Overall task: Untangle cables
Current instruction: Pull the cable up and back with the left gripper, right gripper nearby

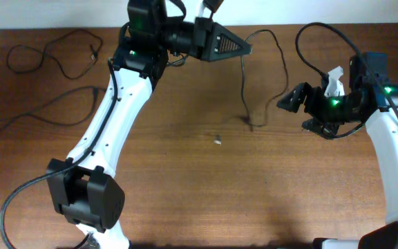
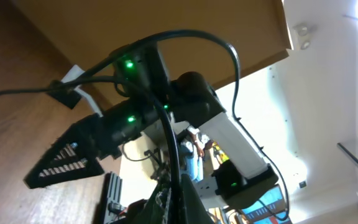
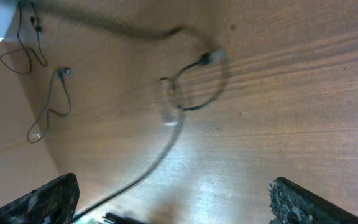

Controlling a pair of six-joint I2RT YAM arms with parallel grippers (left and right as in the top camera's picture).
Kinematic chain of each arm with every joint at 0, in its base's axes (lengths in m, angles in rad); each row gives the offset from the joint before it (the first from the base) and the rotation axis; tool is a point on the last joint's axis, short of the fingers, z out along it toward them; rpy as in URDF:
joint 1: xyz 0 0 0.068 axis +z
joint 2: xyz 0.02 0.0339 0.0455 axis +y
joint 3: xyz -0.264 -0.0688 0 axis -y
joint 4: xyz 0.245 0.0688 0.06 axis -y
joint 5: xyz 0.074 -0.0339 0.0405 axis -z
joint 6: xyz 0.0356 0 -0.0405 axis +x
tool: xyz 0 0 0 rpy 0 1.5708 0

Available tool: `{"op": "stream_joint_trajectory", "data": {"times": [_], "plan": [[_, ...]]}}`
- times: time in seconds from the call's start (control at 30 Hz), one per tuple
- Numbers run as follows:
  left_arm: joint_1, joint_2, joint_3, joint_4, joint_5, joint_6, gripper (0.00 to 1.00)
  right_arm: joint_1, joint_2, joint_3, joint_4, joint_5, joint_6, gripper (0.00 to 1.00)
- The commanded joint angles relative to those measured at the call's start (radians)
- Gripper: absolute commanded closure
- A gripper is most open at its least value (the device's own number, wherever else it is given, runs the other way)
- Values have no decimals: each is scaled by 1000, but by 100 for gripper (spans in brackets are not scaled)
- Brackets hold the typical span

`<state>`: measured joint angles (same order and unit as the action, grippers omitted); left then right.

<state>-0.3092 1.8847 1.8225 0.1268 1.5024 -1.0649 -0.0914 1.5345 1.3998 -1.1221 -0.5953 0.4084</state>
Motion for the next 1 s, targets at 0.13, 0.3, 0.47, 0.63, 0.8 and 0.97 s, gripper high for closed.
{"op": "stream_joint_trajectory", "data": {"times": [0.13,0.3,0.47,0.63,0.8,0.97], "plan": [[-23,-54,11,642,-12,-678,100,7,23,-9,48,48,54,1],[-22,-54,11,785,-48,-786,100,12,26,-9,69,-41,51,1],[-22,-53,11,639,-41,-715,100,12,24,-9,86,-217,14,2],[-19,-52,11,486,-56,-592,100,11,17,-9,91,-253,14,1],[11,-52,11,286,-76,-454,100,11,-17,-8,90,-146,24,2],[21,-52,11,238,-84,-444,100,11,-85,-8,89,-28,56,2]]}}
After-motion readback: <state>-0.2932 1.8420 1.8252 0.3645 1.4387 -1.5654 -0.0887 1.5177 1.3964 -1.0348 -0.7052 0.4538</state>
